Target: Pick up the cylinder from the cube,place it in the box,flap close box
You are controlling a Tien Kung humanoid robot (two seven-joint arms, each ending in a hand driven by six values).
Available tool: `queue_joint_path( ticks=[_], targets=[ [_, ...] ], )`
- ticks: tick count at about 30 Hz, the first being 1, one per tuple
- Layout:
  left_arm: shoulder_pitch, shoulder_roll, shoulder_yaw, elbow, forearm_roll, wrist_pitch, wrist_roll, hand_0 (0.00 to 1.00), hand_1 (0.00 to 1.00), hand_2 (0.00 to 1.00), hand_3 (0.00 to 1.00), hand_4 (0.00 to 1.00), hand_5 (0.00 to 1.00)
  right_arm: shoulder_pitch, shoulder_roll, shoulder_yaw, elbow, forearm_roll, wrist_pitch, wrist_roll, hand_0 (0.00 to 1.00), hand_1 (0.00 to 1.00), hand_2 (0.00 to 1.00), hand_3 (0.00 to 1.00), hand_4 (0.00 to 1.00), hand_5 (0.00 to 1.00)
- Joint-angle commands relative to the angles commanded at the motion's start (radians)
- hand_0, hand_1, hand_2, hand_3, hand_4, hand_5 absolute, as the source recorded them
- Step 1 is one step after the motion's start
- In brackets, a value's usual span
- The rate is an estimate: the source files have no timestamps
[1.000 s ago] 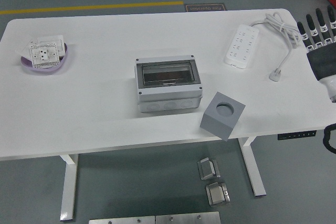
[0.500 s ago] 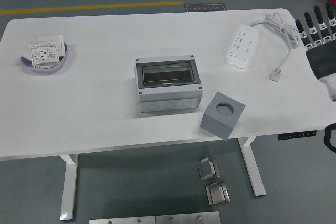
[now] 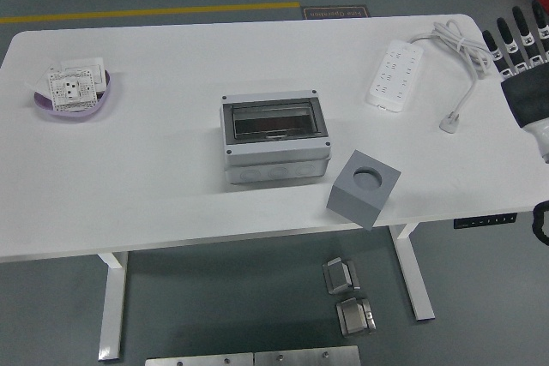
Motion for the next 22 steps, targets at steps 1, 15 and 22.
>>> queue_joint_path(
  ticks=[1,15,22],
  targets=[
    [0.0,0.0,-0.001,0.0,0.001,0.0,0.0,0.659,0.65,0.54,0.58,0.571,0.235,0.0,0.0,0.001,0.0,-0.001,0.0,0.0,0.827,0.765,0.844,0.878,0.834,0.709],
    [0.0,-0.003,0.002,0.0,-0.004,0.0,-0.001,0.66,0.65,0.54,0.579,0.571,0.235,-0.002,0.0,0.01,0.004,-0.028,-0.011,0.0,0.829,0.765,0.845,0.874,0.821,0.7],
    [0.001,-0.004,0.0,-0.001,-0.001,0.0,0.0,0.66,0.65,0.54,0.58,0.572,0.236,-0.003,-0.002,0.012,0.007,-0.045,-0.021,0.001,0.829,0.765,0.844,0.873,0.817,0.692]
  ],
)
